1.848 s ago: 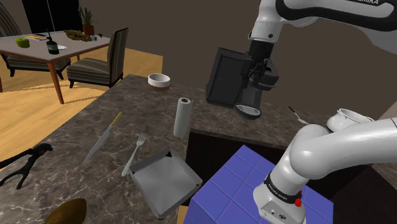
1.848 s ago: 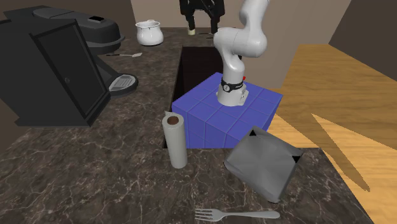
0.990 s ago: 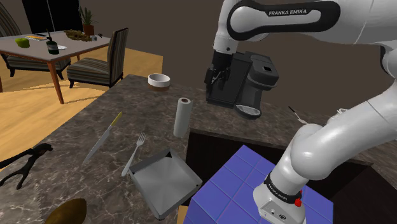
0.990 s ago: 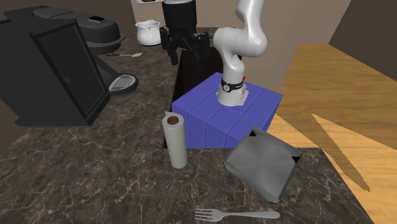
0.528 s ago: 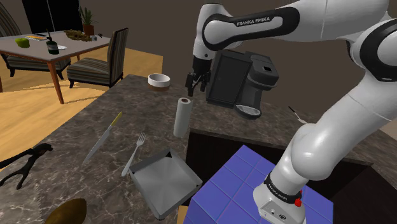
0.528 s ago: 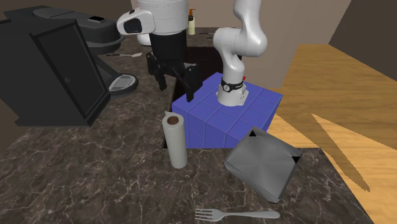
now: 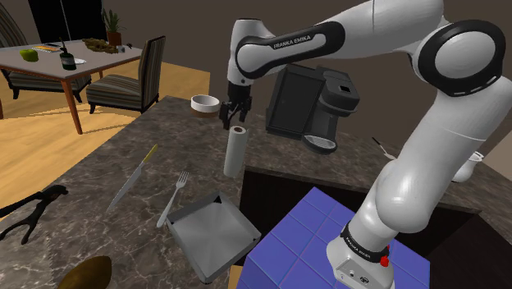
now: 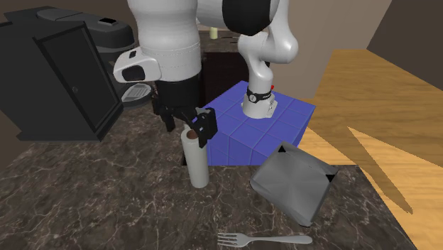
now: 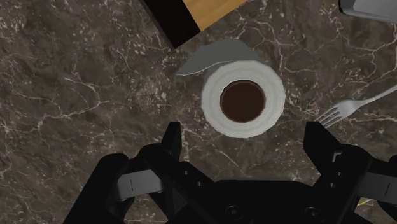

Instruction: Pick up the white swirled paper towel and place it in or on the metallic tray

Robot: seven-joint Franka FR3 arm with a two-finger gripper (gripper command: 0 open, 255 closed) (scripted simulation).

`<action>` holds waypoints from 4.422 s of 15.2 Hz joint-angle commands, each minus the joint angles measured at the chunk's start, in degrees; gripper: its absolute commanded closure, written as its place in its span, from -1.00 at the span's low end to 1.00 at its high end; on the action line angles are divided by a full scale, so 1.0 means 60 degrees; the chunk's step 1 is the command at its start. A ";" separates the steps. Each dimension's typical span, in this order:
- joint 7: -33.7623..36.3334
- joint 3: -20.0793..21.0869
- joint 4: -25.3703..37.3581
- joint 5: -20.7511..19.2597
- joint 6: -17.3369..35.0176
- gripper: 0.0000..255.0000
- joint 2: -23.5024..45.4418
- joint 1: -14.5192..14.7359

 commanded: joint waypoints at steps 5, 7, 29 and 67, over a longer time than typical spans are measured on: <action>0.0030 0.0002 -0.0366 -0.0033 0.0662 -1.00 0.0286 0.0002; 0.0030 0.0002 -0.0363 -0.0033 0.0662 -1.00 0.0288 0.0002; -0.0009 0.0003 0.0208 -0.0001 -0.0203 1.00 -0.0006 0.0003; 0.4309 0.2601 0.1967 0.0800 -0.4236 1.00 -0.2275 0.1951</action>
